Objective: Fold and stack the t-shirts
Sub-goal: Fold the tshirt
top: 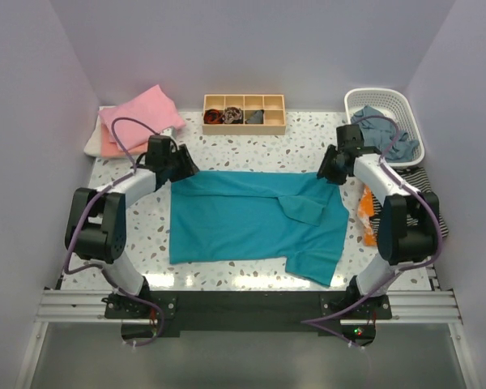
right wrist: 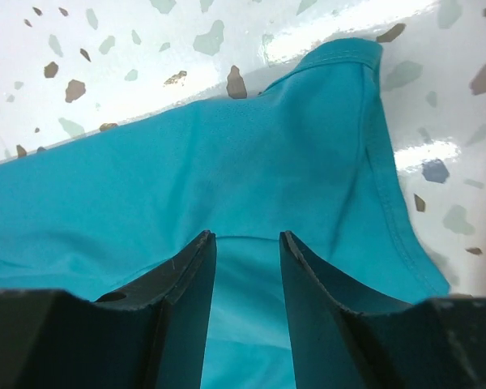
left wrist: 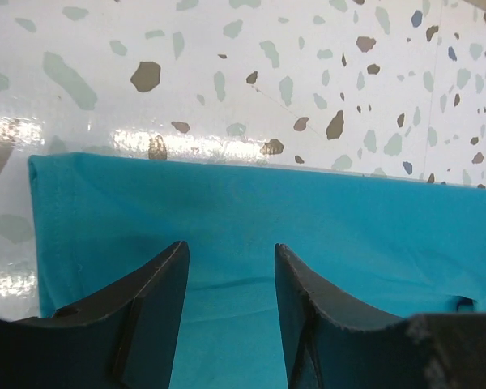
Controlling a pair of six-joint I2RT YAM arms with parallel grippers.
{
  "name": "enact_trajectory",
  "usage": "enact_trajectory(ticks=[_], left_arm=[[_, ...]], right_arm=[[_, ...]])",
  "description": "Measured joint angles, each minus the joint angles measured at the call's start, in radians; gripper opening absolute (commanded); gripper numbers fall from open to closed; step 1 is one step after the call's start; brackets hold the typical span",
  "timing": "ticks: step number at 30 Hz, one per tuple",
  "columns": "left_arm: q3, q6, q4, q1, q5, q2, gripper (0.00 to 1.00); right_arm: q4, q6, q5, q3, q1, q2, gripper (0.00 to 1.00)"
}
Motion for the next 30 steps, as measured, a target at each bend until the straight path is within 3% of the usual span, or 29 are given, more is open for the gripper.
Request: enact_trajectory(ticks=[9, 17, 30], left_arm=[[0.000, -0.006, 0.021, -0.005, 0.008, 0.104, 0.43], [-0.074, -0.012, 0.033, 0.004, -0.071, 0.073, 0.44], [-0.105, -0.023, 0.052, 0.013, -0.101, 0.054, 0.44]], right_arm=[[0.054, 0.016, -0.009, 0.002, 0.000, 0.136, 0.40], [-0.008, 0.030, 0.124, 0.073, -0.003, 0.253, 0.40], [-0.002, 0.035, 0.177, 0.097, -0.008, 0.273, 0.41]])
